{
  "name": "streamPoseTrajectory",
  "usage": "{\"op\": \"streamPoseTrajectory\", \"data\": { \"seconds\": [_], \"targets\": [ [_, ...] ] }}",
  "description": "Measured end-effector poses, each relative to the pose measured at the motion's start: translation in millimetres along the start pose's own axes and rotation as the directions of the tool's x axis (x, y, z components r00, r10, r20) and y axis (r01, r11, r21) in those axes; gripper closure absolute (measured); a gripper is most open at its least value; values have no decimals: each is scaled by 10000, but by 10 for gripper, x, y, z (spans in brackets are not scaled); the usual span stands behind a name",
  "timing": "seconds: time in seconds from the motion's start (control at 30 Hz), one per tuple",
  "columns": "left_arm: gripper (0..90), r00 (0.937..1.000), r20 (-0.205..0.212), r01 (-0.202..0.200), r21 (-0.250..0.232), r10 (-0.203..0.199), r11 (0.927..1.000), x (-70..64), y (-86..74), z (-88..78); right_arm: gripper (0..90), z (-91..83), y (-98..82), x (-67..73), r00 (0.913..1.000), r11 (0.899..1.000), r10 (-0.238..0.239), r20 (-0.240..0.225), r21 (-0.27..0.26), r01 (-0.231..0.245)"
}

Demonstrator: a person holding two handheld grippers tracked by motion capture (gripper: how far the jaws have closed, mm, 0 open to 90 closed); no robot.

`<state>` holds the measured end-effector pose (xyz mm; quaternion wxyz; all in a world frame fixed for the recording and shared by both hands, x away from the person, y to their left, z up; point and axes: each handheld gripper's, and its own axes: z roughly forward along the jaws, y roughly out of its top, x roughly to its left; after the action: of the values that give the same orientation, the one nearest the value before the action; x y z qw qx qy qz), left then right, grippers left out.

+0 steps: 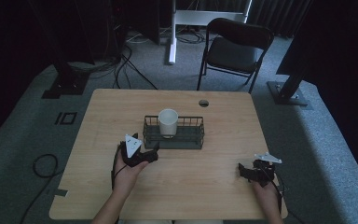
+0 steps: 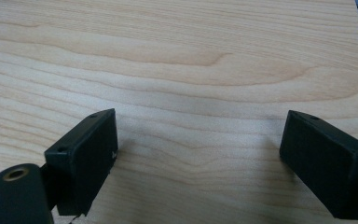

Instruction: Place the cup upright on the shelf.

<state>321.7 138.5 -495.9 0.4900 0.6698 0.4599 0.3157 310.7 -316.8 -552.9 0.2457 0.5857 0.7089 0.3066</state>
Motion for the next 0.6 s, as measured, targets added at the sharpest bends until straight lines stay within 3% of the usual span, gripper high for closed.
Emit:
{"op": "streamPoseTrajectory", "data": {
  "seconds": [0.37, 0.6],
  "targets": [
    [94, 9984, -451, 357, 357, -341, 9987, 222, -195, -139, 108, 1, 0, -1, 10000, 10000, -5, -1, -9, 5],
    [95, 9920, -1019, 800, 524, -744, 9954, 419, -334, -241, 108, 1, -1, -2, 10000, 10000, -22, 2, -8, 22]
  ]
}}
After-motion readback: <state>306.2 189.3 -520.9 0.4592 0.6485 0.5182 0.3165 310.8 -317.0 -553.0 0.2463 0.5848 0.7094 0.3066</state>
